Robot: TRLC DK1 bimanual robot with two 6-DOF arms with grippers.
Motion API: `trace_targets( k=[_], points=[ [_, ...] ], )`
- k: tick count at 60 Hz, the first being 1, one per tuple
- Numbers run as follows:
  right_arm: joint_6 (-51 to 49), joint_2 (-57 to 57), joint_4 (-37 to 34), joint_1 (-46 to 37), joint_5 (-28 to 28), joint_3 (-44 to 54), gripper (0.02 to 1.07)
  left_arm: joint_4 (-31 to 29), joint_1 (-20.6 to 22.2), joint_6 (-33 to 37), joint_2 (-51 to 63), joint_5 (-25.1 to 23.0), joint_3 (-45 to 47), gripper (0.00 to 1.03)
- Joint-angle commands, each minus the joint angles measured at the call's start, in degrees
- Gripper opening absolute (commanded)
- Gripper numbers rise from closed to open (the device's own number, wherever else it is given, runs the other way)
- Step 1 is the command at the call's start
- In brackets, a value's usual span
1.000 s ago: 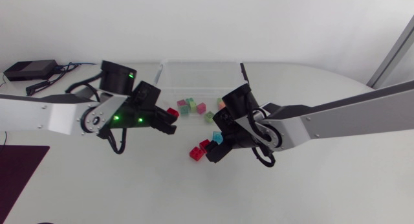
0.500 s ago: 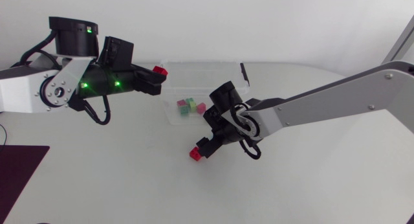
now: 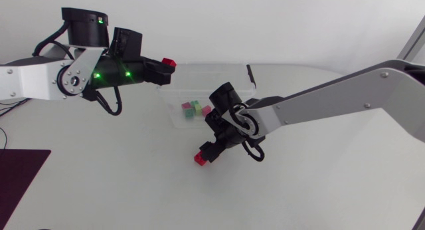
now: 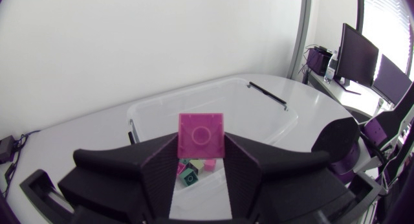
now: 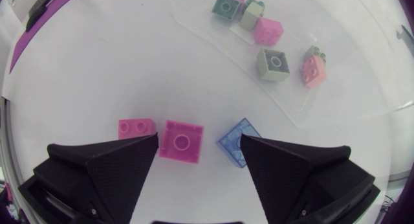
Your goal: Pick up the duplo bricks and place them in the container
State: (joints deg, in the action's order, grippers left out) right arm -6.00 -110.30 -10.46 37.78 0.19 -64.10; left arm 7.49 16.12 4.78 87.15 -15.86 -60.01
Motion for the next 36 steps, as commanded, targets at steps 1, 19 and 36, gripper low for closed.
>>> trace_targets(
  k=[1,19,36],
  points=[
    [0.11,-1.32,-1.76,0.28,-0.54,-1.21,0.88,1.13,-0.47,-1.7,2.85,-0.31,-3.27,0.24],
    [0.11,-1.58,-3.96,0.54,-0.19,-2.09,0.87,1.83,-0.47,-1.52,5.31,-0.31,-4.68,0.24],
    [4.86,3.69,-3.6,-3.68,-0.63,-0.33,0.88,2.8,-0.47,-1.52,5.04,-0.31,-3.89,0.24]
  ],
)
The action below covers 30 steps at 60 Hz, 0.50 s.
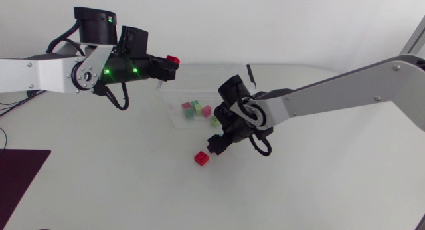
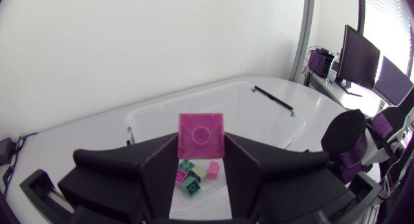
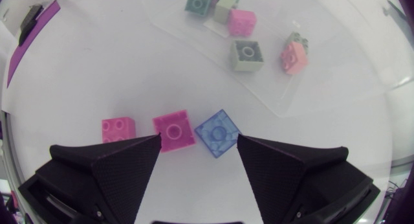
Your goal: Pick up the duplo bricks and place them in the container
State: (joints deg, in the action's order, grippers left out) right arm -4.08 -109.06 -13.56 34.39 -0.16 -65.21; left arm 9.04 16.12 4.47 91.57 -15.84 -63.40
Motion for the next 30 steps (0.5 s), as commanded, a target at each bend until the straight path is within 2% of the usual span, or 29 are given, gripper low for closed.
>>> trace_targets(
  k=[1,16,30],
  points=[
    [3.2,2.53,-0.5,-0.2,-0.28,0.7,0.88,1.33,-0.47,-1.31,0.63,-0.34,-0.5,0.24],
    [6.63,1.13,-0.24,-0.11,0.43,-0.53,0.88,2.3,0.32,-1.57,1.51,-0.16,-1.29,0.24],
    [4.25,0.25,-0.85,1.12,0.6,-1.06,0.87,2.39,0.14,-1.57,1.33,-0.16,-0.59,0.24]
  ],
)
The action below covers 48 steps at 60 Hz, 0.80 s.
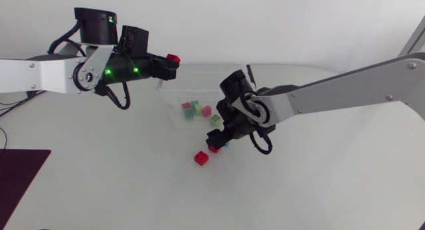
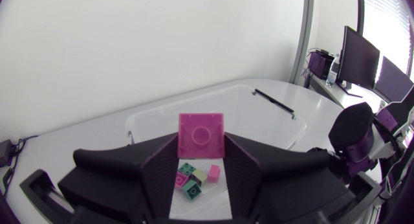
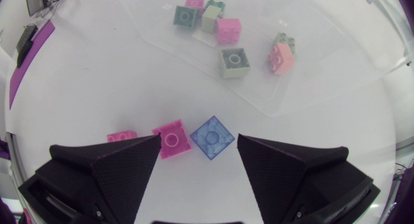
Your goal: Pick up the duplo bricks and place them in the container
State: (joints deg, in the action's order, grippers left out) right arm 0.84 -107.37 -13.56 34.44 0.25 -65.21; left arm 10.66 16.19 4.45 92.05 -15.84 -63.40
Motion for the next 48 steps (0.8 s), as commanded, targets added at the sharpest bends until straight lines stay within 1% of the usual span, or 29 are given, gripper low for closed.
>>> trace_targets(
  k=[1,10,15,30,48],
  points=[
    [-0.75,-1.52,-0.94,1.16,0.19,-1.15,0.87,0.77,0.07,-1.55,0.85,-0.16,-0.5,0.24],
    [-2.42,-2.32,-3.93,3.09,-0.78,-1.24,0.87,1.21,-0.28,-1.55,0.59,-0.16,0.82,0.24],
    [-3.21,-1.88,-4.46,5.03,-1.83,-0.18,0.87,1.74,-0.45,-1.46,1.38,-0.16,0.55,0.24],
    [-5.5,-1.61,-5.6,8.1,-2.27,-0.44,0.87,2.09,0.6,-2.87,7.18,2.56,-4.89,0.25],
    [-8.31,-5.74,-7.53,8.98,-2.71,-4.66,0.87,1.91,1.31,-2.95,14.3,3.27,-10.7,0.25]
  ],
)
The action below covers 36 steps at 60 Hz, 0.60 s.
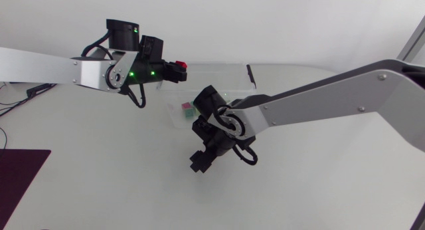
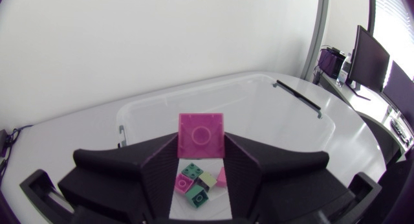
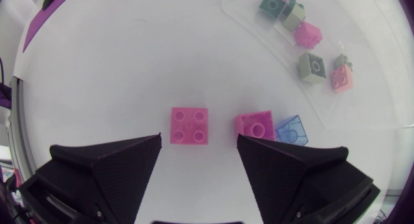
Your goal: Pick up the duplo bricks and place them in the container
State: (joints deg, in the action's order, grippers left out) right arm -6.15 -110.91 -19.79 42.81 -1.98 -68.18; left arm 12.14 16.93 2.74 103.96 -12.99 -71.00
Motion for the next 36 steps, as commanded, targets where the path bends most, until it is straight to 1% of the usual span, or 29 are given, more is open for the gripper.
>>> trace_targets(
  k=[1,9,18,27,30,31,32,34,35,36],
  points=[
    [-1.49,-2.55,-1.39,0.61,-0.48,-1.95,0.87,0.34,0.56,-1.25,2.74,0.51,-3.44,0.25],
    [-2.72,-3.52,-2.62,0.52,-1.01,-3.45,0.87,-0.28,0.56,-1.16,4.76,0.95,-5.55,0.28],
    [-3.69,-4.31,-4.29,0.7,-1.36,-4.94,0.87,-2.56,0.65,-0.9,7.04,1.74,-8.71,0.29],
    [-4.31,-5.01,-6.05,1.05,-1.45,-6.26,0.87,-5.2,0.83,-0.81,8.45,1.83,-11.09,0.35],
    [-4.48,-5.28,-6.84,1.14,-1.45,-6.7,0.87,-7.66,1.44,0.33,8.27,1.83,-11.44,0.49],
    [-4.48,-5.37,-7.02,1.23,-1.45,-6.88,0.87,-8.45,1.62,0.42,7.92,1.83,-11.35,0.56],
    [-4.57,-5.37,-7.02,1.23,-1.45,-6.88,0.87,-8.89,1.7,0.42,7.66,1.83,-11.26,0.61],
    [-4.66,-5.45,-7.28,1.31,-1.45,-7.05,0.87,-9.24,1.88,0.51,7.04,1.83,-11.0,0.68],
    [-4.66,-5.45,-7.45,1.4,-1.45,-7.14,0.87,-10.3,1.88,1.04,6.25,1.83,-10.82,0.75],
    [-4.75,-5.54,-7.54,1.4,-1.45,-7.23,0.87,-10.47,1.97,1.12,6.16,1.83,-10.82,0.76]
  ],
)
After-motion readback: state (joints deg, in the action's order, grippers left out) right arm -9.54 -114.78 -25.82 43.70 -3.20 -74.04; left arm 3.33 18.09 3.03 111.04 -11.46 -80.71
